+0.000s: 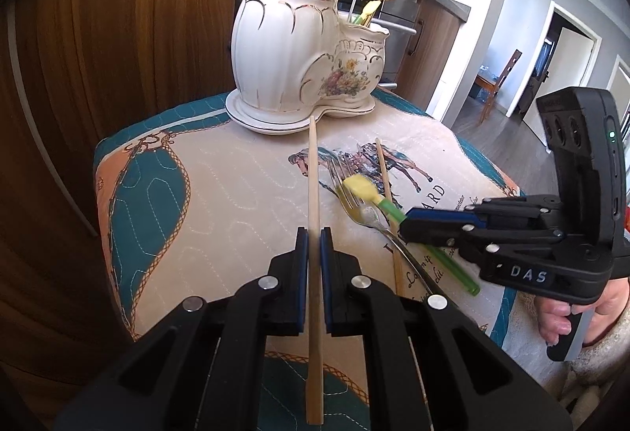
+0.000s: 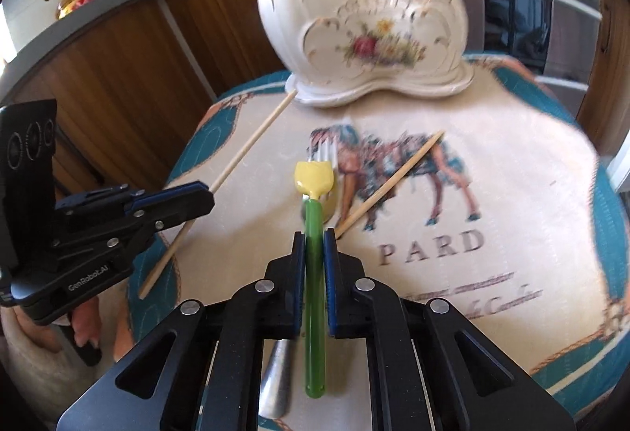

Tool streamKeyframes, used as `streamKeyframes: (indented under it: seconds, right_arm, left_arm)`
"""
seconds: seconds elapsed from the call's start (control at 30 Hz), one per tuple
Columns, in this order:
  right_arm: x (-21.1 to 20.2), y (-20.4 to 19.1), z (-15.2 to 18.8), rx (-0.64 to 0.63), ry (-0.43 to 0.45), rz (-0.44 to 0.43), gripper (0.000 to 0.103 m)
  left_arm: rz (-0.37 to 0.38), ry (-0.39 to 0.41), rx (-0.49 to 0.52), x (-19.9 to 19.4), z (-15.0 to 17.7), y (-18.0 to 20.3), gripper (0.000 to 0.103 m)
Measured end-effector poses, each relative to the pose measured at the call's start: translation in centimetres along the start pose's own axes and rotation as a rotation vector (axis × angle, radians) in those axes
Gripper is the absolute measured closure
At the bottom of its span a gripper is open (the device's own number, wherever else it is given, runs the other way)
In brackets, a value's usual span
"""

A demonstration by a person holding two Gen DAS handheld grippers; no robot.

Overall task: Organize utensils
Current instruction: 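Lift and carry the green utensil and the chopstick over the ceramic holder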

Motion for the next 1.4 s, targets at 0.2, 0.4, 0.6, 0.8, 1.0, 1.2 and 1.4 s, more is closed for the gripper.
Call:
streamKeyframes:
  seconds: [0.2,0.4,0.6,0.8,1.0,1.2,1.4]
  right_arm:
    - [-0.6,1.3,0.0,-0.163,-0.022,0.153,0.093]
    - [0.0,2.9,0.3,-0.141,-0.079,0.152,0.085]
    - [0.8,2.7,-0.4,-0.147,-0.057,0.146,0.092]
    - [-0.5,2.4,-1.4,-0.108,0.013,0.062,0.092]
    - [-3.9,1.1,-4.3,-0.099,0.21,-0.036,0.092]
    - [-6.2,0.2,-8.5,-0.073,0.399,-0.088,0.092]
    - [-7.0,-0.4,-14.0,-0.059,0.566,-0.134,0.092]
  left_arm:
    - [-0.006,-0.005,0.006,0.1,0.2,0.1,0.097]
    - [-0.004,-0.017,0.011,0.4,0.3,0.2,0.097]
    - [0.0,-0.019,0.01,0.4,0.4,0.1,0.097]
    - [0.023,0.033,0.01,-0.7,-0.1,0.1,0.097]
    - [0.022,0.167,0.032,-3.3,-2.2,0.5,0.097]
    - [-0.007,0.302,0.043,-5.6,-5.8,-0.4,0.097]
    - [-0.04,0.414,0.059,-6.3,-10.2,-1.2,0.097]
Point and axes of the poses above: each gripper's, at about its wrist camera, not at the fingertips, and x roughly the way its jaws point, y to its right, z to its underside, the point moved 5 cm from there along x, roughly the way its jaws point, and after that the axes turned 10 degrees about x, right-handed, at the moved point
